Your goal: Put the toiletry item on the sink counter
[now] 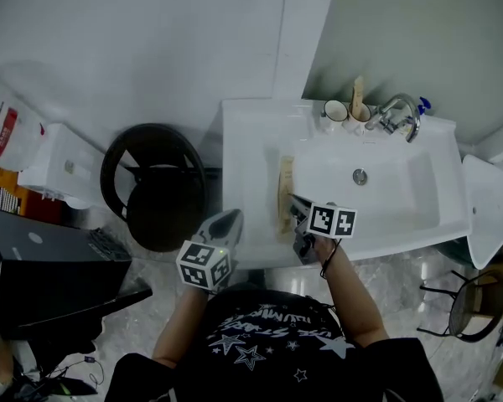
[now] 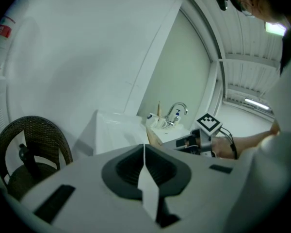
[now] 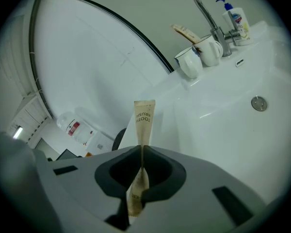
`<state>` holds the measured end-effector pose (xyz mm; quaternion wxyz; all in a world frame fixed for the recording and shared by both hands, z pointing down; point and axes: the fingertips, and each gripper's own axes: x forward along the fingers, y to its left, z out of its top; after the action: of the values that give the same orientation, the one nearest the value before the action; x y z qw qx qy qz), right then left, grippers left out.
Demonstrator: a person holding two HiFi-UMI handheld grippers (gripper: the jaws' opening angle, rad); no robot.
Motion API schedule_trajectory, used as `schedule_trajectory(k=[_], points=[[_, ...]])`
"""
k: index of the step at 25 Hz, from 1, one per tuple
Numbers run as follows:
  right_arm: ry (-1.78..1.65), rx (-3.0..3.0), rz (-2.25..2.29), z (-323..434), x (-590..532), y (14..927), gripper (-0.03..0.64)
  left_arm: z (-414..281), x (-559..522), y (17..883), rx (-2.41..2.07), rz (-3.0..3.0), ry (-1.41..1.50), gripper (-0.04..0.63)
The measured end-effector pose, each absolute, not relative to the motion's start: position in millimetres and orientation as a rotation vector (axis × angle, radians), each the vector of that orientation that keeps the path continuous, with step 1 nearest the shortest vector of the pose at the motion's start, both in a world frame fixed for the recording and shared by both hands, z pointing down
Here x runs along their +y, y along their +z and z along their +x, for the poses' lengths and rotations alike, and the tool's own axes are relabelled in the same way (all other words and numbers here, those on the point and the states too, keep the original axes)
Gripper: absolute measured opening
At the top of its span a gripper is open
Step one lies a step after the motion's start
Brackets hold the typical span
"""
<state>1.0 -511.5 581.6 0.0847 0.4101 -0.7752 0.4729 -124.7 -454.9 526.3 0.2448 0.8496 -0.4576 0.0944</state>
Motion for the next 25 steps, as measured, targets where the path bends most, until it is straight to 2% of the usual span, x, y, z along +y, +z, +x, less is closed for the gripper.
schedule_trajectory(k=[25], points=[[1.475,-2.119,1.225,-25.1,-540.7,624.1,0.026,-144.5,-493.0,536.7,-1.257,2.29,0.249,0.02]])
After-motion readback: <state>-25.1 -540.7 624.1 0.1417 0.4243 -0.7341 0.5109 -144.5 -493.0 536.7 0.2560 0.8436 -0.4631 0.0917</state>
